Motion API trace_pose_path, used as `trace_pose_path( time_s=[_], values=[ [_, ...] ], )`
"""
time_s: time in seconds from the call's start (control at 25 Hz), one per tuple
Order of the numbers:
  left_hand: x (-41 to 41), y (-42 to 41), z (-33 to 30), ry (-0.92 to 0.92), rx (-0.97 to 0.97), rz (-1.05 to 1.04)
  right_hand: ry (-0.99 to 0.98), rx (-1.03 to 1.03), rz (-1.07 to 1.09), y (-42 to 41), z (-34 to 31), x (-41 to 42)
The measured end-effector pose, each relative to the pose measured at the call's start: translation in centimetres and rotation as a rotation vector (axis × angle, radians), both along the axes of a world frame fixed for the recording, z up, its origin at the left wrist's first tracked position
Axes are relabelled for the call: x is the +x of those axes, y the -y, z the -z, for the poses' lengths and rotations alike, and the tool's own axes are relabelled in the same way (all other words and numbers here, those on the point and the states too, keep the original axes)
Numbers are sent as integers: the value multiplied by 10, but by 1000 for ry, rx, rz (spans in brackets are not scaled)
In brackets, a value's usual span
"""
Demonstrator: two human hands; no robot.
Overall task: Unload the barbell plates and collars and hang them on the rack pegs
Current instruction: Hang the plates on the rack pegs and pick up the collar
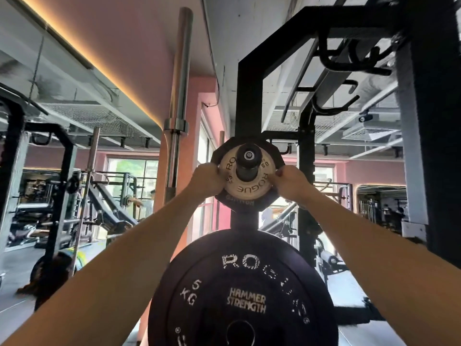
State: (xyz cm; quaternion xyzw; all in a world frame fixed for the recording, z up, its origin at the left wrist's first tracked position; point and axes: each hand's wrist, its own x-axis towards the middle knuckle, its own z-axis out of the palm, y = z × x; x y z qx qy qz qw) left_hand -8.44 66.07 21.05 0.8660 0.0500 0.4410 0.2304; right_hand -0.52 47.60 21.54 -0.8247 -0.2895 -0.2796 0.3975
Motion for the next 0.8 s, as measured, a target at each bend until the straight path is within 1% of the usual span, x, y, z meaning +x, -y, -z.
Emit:
trace_pose_path(
  time_s=[0.12, 0.24, 0.4, 0.56, 0.72, 0.8],
  values=[
    [-5, 2, -1, 76, -226, 137, -82, 71, -68, 3, 4, -4],
    [-26, 4, -5, 89, -318, 229, -166, 165, -158, 11, 8, -22],
    [-77, 22, -7, 105, -323, 240, -255, 276, -274, 29, 12, -72],
    [-138, 43, -8, 114, -248, 229, -310, 383, -393, 50, 19, -137],
    [-188, 65, 2, 48, -162, 217, -311, 377, -387, 82, 36, -196],
    [-206, 79, 6, 30, -166, 239, -308, 367, -390, 98, 42, -217]
  ],
)
